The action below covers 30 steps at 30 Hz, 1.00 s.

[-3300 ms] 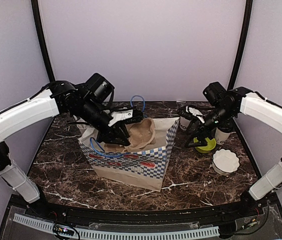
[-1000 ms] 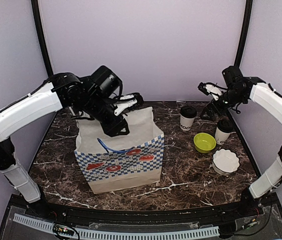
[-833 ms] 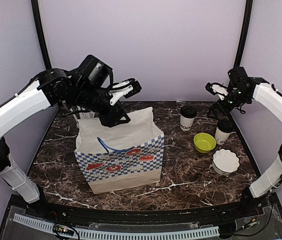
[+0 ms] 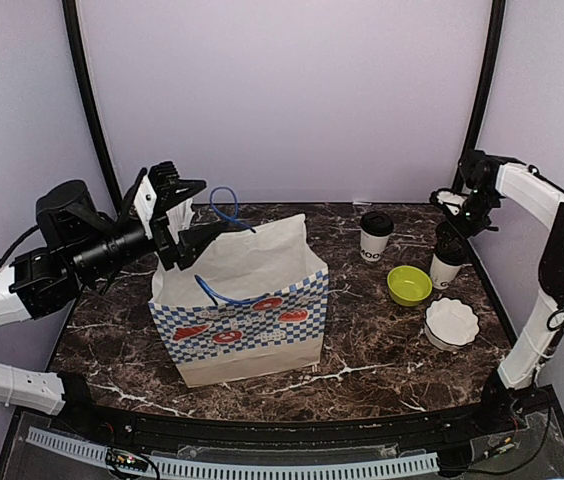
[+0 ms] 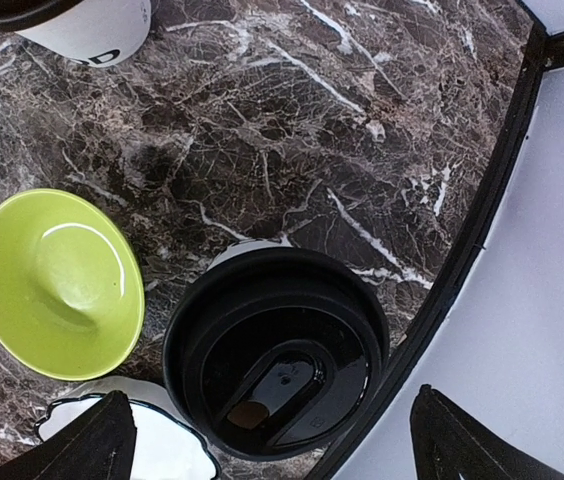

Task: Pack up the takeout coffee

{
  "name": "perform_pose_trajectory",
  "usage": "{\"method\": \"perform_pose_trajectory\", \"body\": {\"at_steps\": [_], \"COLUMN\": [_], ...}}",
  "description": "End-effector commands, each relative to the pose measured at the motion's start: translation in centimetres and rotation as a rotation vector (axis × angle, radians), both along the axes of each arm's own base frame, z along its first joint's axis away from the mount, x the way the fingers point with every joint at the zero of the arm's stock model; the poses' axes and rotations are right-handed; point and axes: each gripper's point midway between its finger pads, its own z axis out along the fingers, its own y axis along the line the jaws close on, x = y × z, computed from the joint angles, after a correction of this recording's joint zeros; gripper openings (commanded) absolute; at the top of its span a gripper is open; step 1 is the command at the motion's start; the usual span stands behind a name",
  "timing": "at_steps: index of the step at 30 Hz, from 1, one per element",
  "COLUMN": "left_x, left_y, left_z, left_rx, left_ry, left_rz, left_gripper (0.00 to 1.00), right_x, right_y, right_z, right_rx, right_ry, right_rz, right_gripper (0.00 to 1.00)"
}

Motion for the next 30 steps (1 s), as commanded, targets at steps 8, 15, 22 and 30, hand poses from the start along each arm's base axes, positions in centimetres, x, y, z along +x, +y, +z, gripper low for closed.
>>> {"method": "perform_pose_trajectory", "body": {"at_steps": [8, 15, 22, 30], "left_x": [0.0, 0.1, 0.2, 0.3], "left_y": [0.7, 0.6, 0.5, 0.5], "left_z": [1.6, 1.3, 1.0, 1.0], "left_rx": [-0.053, -0.045, -0.028, -0.024], "left_ry": [-0.052, -0.048, -0.049, -0.05], "left_rz": [0.018, 0.019, 0.023, 0.027], "left_gripper": [0.74, 0.75, 0.74, 0.75], "right_x": [1.0, 1.5, 1.4, 0.4], "right_y": [-1.2, -1.3, -1.0, -1.2], "right_z": [-1.3, -1.8, -2.0, -3.4], "right_rx": [0.053, 0.083, 0.1, 0.09], "right_ry": [0.062, 0.084, 0.1, 0.159], "right_rz": [-0.075, -0.086, -0.087, -0.103], "right_gripper": [0.91, 0.87, 0.81, 0.82]}}
